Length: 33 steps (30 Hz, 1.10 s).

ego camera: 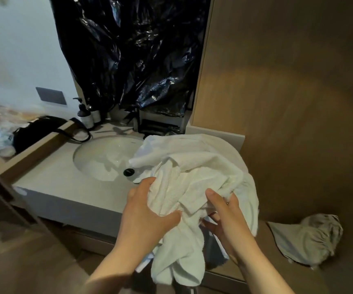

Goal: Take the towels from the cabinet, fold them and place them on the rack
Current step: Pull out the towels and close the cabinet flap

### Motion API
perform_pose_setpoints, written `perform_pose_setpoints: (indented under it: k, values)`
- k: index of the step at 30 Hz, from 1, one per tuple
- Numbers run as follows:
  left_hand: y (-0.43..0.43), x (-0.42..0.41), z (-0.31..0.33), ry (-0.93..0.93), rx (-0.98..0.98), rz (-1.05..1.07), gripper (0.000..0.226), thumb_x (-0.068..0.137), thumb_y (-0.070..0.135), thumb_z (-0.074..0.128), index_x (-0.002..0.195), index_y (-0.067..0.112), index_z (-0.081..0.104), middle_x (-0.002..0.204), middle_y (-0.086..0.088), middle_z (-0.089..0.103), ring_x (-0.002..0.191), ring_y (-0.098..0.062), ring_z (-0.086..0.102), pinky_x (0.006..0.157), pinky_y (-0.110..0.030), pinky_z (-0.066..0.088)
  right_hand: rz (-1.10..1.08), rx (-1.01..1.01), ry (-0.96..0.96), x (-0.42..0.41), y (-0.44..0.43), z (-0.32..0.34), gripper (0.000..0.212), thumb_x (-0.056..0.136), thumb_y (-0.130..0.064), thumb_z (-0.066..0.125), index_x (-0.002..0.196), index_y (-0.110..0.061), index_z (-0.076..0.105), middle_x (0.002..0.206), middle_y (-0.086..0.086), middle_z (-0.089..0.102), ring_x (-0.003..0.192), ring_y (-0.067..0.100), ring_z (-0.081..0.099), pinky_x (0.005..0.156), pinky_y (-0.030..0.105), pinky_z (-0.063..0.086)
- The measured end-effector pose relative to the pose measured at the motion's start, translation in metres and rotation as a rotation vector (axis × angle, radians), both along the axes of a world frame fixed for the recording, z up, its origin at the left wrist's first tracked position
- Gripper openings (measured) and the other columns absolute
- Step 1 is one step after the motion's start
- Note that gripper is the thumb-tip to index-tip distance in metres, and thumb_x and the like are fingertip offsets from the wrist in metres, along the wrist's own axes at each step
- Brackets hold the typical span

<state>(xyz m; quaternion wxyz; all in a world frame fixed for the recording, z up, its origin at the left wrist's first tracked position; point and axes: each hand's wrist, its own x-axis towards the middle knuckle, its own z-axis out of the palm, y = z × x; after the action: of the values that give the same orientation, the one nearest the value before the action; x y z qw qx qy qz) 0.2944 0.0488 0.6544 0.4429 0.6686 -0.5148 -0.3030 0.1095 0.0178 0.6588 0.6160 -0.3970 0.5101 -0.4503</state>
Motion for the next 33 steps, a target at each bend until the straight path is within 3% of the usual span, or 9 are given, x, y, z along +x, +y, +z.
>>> perform_pose_setpoints:
  k: [3, 6, 12, 17, 20, 22, 26, 30, 33]
  values:
    - [-0.022, 0.032, 0.0, -0.043, 0.018, -0.009, 0.081, 0.06, 0.047, 0.082, 0.126, 0.046, 0.034, 0.127, 0.013, 0.045, 0.104, -0.005, 0.047, 0.074, -0.019, 0.037, -0.038, -0.011, 0.0, 0.034, -0.013, 0.001, 0.092, 0.058, -0.055, 0.072, 0.139, -0.043, 0.03, 0.119, -0.014, 0.062, 0.104, 0.015, 0.066, 0.079, 0.032, 0.057]
    - [-0.043, 0.049, -0.004, -0.03, 0.034, -0.029, 0.08, 0.054, 0.056, 0.075, 0.122, 0.051, 0.033, 0.126, 0.016, 0.046, 0.104, -0.005, 0.049, 0.073, -0.019, 0.039, -0.061, -0.011, 0.029, 0.05, -0.03, 0.001, 0.103, 0.056, -0.057, 0.073, 0.147, -0.036, 0.028, 0.132, -0.008, 0.058, 0.116, 0.02, 0.061, 0.099, 0.045, 0.052]
    - [-0.095, 0.048, -0.011, -0.117, 0.063, -0.037, 0.086, 0.054, 0.069, 0.073, 0.125, 0.054, 0.026, 0.118, 0.022, 0.038, 0.098, -0.004, 0.045, 0.075, -0.023, 0.036, -0.096, -0.025, 0.078, 0.048, -0.076, -0.001, 0.101, 0.06, -0.059, 0.069, 0.149, -0.034, 0.027, 0.139, -0.005, 0.054, 0.12, 0.024, 0.059, 0.1, 0.046, 0.052]
    - [-0.14, 0.036, -0.004, -0.015, -0.003, -0.052, 0.076, 0.053, 0.058, 0.077, 0.111, 0.061, 0.029, 0.107, 0.025, 0.043, 0.087, 0.01, 0.047, 0.062, -0.01, 0.033, -0.12, -0.024, 0.035, 0.032, -0.126, -0.002, 0.074, 0.08, -0.046, 0.068, 0.143, -0.033, 0.032, 0.126, -0.005, 0.06, 0.108, 0.022, 0.065, 0.085, 0.035, 0.058]
    - [-0.165, 0.023, 0.0, -0.029, -0.02, -0.052, 0.077, 0.06, 0.051, 0.083, 0.106, 0.064, 0.022, 0.102, 0.03, 0.038, 0.084, 0.015, 0.041, 0.061, -0.007, 0.028, -0.11, -0.044, 0.1, 0.02, -0.158, -0.001, 0.078, 0.078, -0.047, 0.069, 0.145, -0.026, 0.035, 0.129, 0.001, 0.06, 0.108, 0.024, 0.065, 0.094, 0.046, 0.055]
    - [-0.183, 0.019, -0.002, -0.01, -0.029, -0.062, 0.079, 0.059, 0.048, 0.085, 0.114, 0.054, 0.029, 0.108, 0.024, 0.042, 0.088, 0.013, 0.043, 0.062, -0.007, 0.031, -0.12, -0.052, 0.148, 0.013, -0.176, -0.001, 0.086, 0.071, -0.05, 0.072, 0.146, -0.028, 0.036, 0.132, -0.005, 0.057, 0.109, 0.019, 0.063, 0.092, 0.041, 0.057]
    - [-0.21, 0.014, -0.008, 0.0, -0.052, -0.052, 0.075, 0.058, 0.04, 0.083, 0.117, 0.049, 0.037, 0.113, 0.014, 0.043, 0.092, 0.015, 0.046, 0.066, -0.01, 0.036, -0.145, -0.164, 0.329, 0.004, -0.201, -0.005, 0.068, 0.082, -0.043, 0.073, 0.14, -0.033, 0.04, 0.13, -0.016, 0.057, 0.12, 0.014, 0.057, 0.1, 0.039, 0.051]
    - [-0.231, 0.01, -0.019, -0.134, -0.079, -0.045, 0.08, 0.062, 0.031, 0.085, 0.124, 0.045, 0.036, 0.107, 0.016, 0.037, 0.084, 0.007, 0.046, 0.064, -0.005, 0.033, -0.181, -0.257, 0.55, -0.008, -0.22, -0.009, 0.103, 0.076, -0.057, 0.072, 0.154, -0.043, 0.007, 0.161, -0.011, 0.022, 0.146, 0.017, 0.028, 0.113, 0.038, 0.034]
    - [-0.242, 0.013, -0.032, -0.283, -0.013, -0.202, 0.086, 0.059, 0.049, 0.085, 0.121, 0.051, 0.026, 0.112, 0.015, 0.032, 0.09, -0.003, 0.043, 0.064, -0.01, 0.033, -0.107, -0.328, 0.794, -0.013, -0.231, -0.019, 0.103, 0.071, -0.076, 0.063, 0.148, -0.058, -0.003, 0.163, -0.016, 0.0, 0.151, 0.019, 0.01, 0.114, 0.045, 0.029]
